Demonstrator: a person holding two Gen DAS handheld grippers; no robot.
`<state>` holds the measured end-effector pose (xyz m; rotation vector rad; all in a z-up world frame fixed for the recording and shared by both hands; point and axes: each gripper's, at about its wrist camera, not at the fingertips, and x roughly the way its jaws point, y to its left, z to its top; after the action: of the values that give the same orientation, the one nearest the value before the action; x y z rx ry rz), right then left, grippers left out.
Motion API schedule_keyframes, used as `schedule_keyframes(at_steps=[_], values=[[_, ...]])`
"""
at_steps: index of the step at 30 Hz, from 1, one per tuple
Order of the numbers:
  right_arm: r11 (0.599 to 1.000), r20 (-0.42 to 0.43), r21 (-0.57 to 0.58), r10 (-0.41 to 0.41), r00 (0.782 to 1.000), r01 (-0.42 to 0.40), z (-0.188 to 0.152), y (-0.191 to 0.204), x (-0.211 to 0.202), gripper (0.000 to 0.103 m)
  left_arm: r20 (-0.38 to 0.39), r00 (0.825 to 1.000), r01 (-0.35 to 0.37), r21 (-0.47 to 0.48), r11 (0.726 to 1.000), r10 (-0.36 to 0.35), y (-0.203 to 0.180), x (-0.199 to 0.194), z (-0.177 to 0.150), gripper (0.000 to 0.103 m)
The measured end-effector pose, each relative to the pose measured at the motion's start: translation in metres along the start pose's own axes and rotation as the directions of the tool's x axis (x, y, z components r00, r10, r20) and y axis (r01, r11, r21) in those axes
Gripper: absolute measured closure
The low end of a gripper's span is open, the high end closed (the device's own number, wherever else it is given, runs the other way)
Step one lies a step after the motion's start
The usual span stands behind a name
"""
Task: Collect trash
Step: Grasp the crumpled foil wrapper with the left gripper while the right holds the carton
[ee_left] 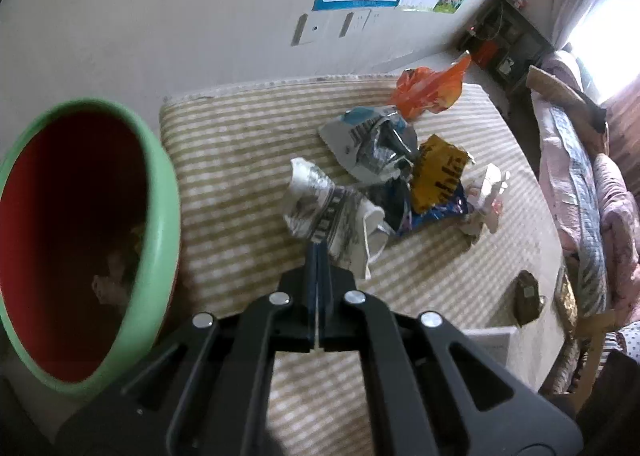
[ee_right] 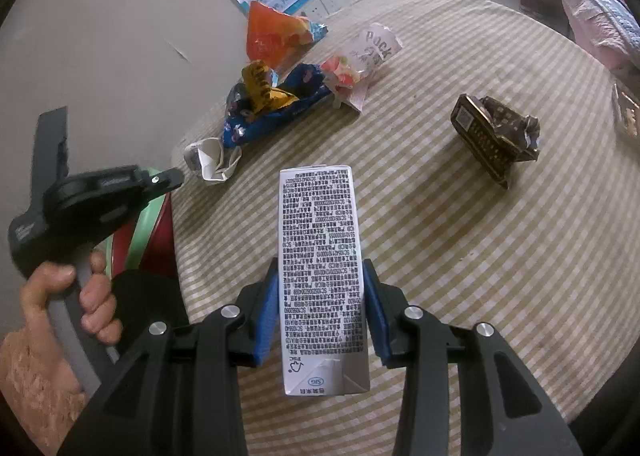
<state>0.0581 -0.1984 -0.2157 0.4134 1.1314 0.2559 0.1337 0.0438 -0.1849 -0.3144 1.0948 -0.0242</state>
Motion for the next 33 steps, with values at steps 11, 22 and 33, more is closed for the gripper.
schedule_keyframes(at_steps=[11, 22, 33], values=[[1.0, -0.013, -0.014, 0.005, 1.0, -0.005, -0.004, 0.004, 0.006, 0.064, -0.016, 1.0, 0.008, 0.015, 1.0, -0.007, 0.006, -0.019, -0.028, 0.103], [0.999, -0.018, -0.038, -0.028, 0.999, 0.027, -0.008, 0.012, 0.0, 0.056, 0.056, 0.998, -0.009, 0.071, 0.997, 0.005, -0.007, -0.03, -0.022, 0.063], [0.999, -0.018, -0.038, -0.039, 0.999, 0.038, -0.01, 0.012, -0.007, 0.043, 0.083, 0.996, -0.001, -0.148, 0.989, 0.013, -0.003, 0.009, 0.033, 0.051]])
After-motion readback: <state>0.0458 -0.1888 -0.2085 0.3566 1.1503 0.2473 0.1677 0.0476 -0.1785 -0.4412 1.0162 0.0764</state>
